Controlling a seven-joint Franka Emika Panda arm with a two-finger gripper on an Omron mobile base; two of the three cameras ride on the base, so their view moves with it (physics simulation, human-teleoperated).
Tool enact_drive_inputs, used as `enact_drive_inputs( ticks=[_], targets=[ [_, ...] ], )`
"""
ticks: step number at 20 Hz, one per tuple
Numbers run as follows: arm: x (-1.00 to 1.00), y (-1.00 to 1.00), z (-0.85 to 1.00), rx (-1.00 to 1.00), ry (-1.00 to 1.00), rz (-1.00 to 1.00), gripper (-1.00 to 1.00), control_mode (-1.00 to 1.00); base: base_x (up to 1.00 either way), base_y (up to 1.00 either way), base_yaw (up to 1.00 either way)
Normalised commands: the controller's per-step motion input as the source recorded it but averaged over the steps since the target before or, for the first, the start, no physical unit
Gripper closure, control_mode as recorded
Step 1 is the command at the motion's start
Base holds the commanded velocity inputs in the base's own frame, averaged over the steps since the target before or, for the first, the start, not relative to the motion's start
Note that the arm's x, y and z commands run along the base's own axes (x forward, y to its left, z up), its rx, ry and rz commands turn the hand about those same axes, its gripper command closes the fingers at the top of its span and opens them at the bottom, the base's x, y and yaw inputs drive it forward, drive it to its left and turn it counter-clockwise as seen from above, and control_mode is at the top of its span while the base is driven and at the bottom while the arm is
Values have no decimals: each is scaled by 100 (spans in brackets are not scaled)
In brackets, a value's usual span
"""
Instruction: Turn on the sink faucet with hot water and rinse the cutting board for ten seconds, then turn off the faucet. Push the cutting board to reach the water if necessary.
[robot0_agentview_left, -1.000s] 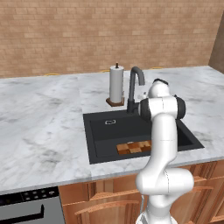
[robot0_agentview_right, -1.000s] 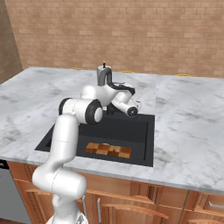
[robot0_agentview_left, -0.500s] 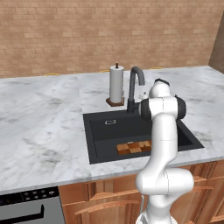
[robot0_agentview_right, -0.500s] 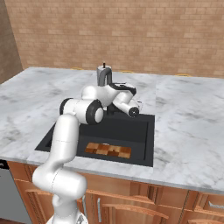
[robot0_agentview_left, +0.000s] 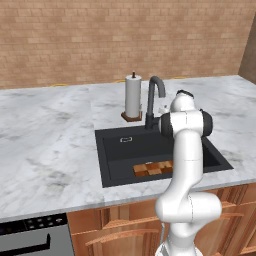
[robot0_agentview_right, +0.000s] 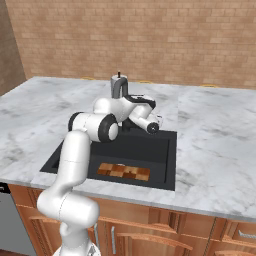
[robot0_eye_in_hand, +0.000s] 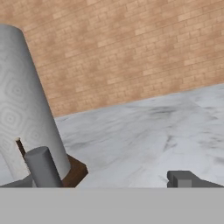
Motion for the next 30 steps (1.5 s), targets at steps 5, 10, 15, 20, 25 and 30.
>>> enact_drive_inputs(
  ticks=[5, 10, 15, 20, 25, 30],
  targets=[
    [1, 0, 0, 0, 0, 0, -100, -100, 0, 0, 0],
    [5, 0, 0, 0, 0, 0, -100, -100, 0, 0, 0],
    [1, 0, 0, 0, 0, 0, -100, -100, 0, 0, 0],
    [0, 0, 0, 0, 0, 0, -100, -100, 0, 0, 0],
    [0, -14, 0, 2, 0, 0, -100, -100, 0, 0, 0],
    [0, -13, 0, 0, 0, 0, -100, -100, 0, 0, 0]
  ],
)
